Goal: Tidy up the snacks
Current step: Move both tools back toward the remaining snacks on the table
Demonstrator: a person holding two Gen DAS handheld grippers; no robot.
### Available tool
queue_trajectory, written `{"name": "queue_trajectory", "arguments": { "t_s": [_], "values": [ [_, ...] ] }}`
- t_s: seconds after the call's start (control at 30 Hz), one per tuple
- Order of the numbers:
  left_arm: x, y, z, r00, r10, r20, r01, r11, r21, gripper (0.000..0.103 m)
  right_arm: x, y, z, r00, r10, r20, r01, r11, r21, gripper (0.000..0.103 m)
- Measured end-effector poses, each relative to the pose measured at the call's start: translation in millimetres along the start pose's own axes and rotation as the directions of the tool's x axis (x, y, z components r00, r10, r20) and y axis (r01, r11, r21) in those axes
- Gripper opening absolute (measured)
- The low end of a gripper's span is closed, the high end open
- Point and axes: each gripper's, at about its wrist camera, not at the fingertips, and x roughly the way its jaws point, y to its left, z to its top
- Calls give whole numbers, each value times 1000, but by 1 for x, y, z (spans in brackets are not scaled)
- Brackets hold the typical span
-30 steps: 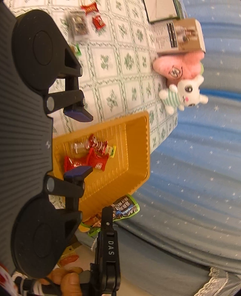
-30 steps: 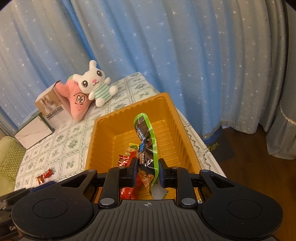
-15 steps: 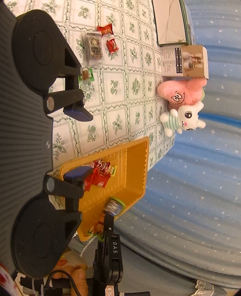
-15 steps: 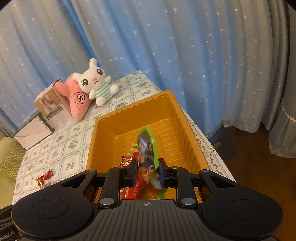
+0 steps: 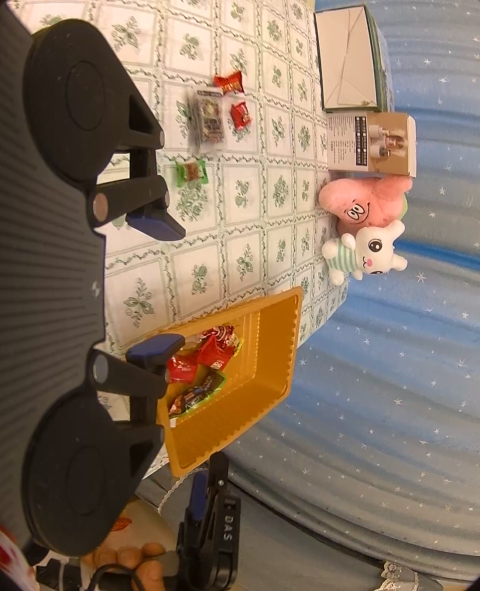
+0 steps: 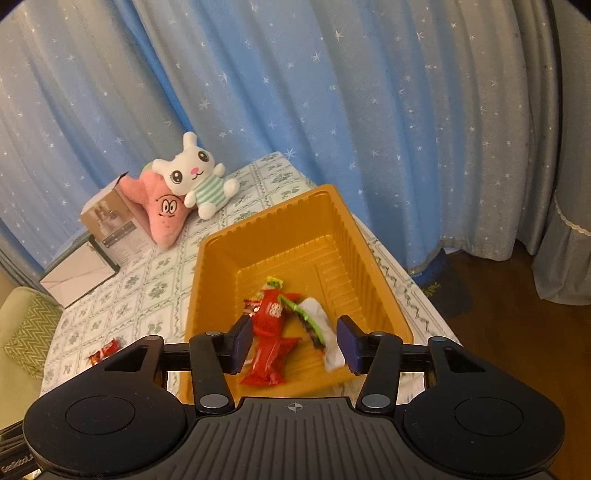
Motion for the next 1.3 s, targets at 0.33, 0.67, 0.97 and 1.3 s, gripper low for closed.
{"name": "queue_trajectory", "arguments": {
  "t_s": [0.33, 0.67, 0.97, 1.3],
  "values": [
    [-42, 11, -16, 999, 37, 14, -37, 999, -4, 57, -43, 28, -40, 1000, 6, -17, -6, 1000, -3, 58],
    [-78, 31, -28, 996, 89, 32, -89, 996, -5, 68, -59, 58, -71, 998, 28, -58, -31, 998, -52, 62],
    [-97, 53, -35, 989, 139, 45, -139, 990, -18, 78, -60, 78, -87, 995, 44, -87, -51, 995, -84, 63],
    [-104, 75, -37, 983, 180, 49, -179, 984, -18, 85, -52, 97, -94, 991, 62, -115, -76, 990, -122, 64]
  ]
}}
